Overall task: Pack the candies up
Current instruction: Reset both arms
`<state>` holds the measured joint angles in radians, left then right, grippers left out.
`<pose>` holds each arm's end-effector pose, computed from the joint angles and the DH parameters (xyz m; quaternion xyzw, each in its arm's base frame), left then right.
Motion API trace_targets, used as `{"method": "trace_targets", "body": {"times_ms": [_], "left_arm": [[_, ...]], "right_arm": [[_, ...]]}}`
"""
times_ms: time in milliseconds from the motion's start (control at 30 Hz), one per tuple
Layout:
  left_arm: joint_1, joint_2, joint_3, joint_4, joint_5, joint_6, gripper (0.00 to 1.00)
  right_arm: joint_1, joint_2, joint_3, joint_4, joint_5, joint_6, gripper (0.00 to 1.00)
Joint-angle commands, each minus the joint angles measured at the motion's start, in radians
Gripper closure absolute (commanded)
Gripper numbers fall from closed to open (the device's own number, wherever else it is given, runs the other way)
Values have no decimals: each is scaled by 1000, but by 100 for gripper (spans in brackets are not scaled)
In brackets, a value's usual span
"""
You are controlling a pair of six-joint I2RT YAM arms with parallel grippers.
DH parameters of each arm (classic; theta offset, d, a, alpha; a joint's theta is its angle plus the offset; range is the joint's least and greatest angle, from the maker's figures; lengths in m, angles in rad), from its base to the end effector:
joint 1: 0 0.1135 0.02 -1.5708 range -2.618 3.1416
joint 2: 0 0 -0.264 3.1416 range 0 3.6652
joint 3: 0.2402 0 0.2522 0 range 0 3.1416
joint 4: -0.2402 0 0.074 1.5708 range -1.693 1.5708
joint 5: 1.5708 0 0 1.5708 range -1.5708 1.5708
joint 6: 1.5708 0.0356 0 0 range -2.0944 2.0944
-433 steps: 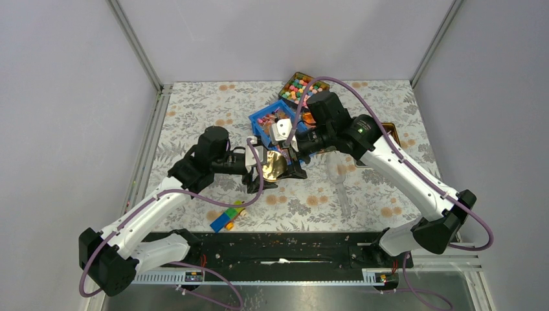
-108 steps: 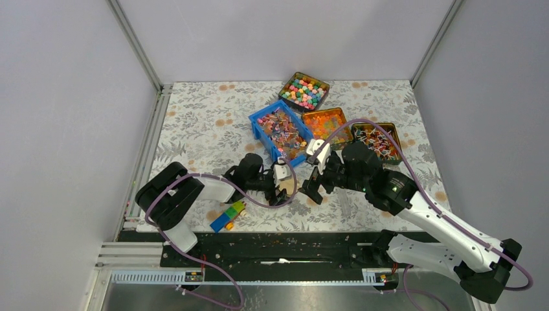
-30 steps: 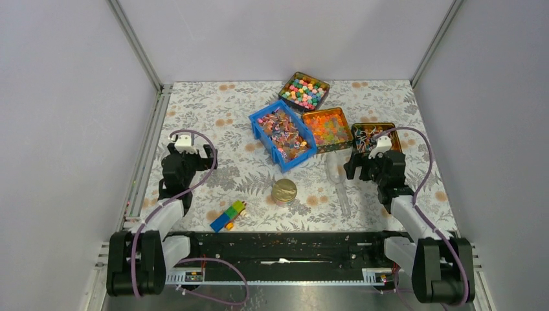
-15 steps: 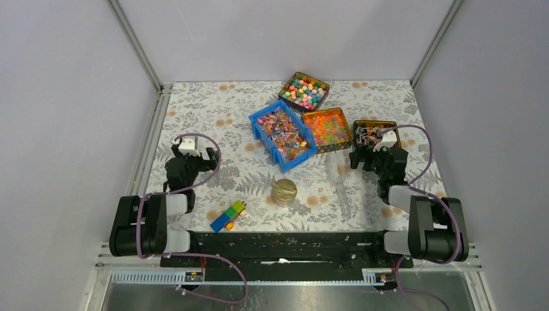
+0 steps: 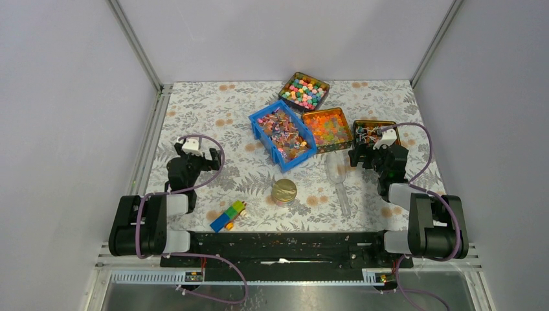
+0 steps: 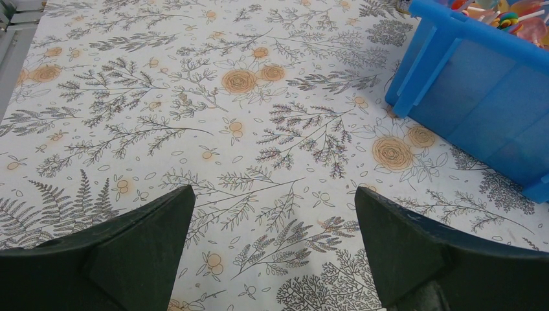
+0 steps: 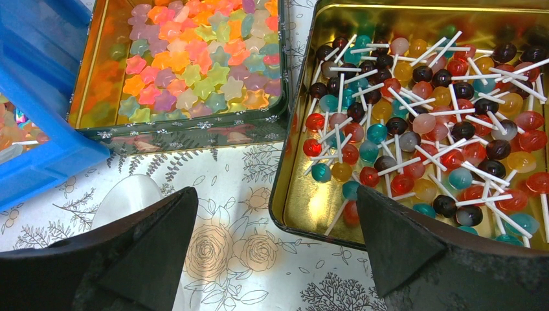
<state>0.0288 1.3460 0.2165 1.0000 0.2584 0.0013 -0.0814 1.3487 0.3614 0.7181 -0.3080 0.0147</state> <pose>0.2277 -0.0025 0.1610 0.0748 0.7462 -0.0870 0.6558 0.2510 -0.0096 0.1709 -0.0551 0.7897 0.1020 0.6024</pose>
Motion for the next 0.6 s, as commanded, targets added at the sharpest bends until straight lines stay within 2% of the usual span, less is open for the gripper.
{"method": "trace_targets", "body": {"times_ms": [0,567], "left_arm": [[0,-1,17,72,16,12,1],[-1,-2,19,64,10,16,1]], "right_arm": [[-4,-1,32,57,-16,-6,0],[-4,0,33,57,-15,-6,0]]}}
